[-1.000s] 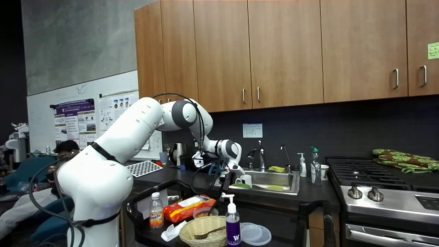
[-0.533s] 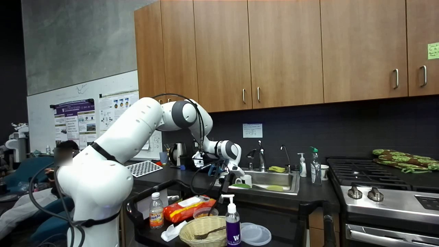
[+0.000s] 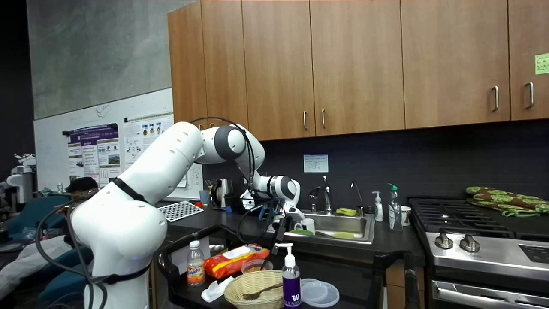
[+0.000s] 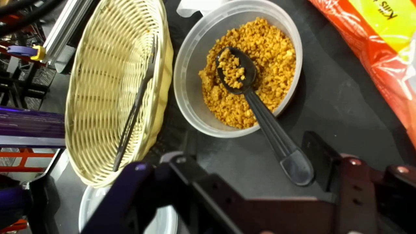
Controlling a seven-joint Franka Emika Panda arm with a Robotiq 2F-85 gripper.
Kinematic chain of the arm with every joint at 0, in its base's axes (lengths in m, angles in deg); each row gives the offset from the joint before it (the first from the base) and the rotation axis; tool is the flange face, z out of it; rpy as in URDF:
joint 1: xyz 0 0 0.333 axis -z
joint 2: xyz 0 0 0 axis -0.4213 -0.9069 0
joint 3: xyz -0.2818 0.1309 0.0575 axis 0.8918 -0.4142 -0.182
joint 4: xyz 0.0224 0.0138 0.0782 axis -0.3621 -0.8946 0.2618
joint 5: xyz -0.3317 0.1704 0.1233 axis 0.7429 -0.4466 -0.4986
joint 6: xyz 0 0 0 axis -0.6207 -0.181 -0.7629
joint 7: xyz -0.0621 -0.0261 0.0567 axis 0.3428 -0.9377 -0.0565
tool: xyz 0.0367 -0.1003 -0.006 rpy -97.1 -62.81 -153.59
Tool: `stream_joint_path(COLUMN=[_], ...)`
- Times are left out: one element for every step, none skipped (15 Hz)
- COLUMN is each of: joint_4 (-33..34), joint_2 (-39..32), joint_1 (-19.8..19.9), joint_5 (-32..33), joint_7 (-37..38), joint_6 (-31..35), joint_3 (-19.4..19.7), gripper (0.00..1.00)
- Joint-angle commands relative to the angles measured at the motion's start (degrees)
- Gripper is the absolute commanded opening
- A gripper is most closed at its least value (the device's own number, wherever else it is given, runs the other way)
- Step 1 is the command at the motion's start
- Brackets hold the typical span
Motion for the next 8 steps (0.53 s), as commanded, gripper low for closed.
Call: stream_joint_path(joint_4=[0.29, 0.34, 0.4, 0.38, 0.39, 0.43, 0.46, 0.48], joint_2=[0.88, 0.92, 0.92, 0.98, 1.02, 1.04, 1.05, 1.07], joint_1=[-1.11, -1.29, -1.46, -1.59, -1.64, -1.68, -1.69, -1.68], joint_5=[0.67, 0.71, 0.71, 0.74, 0.71, 0.71, 0.69, 0.69], joint_7=[-0.66, -0.68, -0.62, -0.63, -0.63, -0.65, -0.59, -0.6], joint_6=[-1.21, -1.29, -1.34, -1.45, -1.51, -1.57, -1.57, -1.57], joint_3=[0.05, 0.06, 0.07, 0.09, 0.11, 0.13, 0.15, 0.16], gripper=[0.71, 0.67, 0.63, 0.64, 0.66, 0.63, 0.65, 0.64])
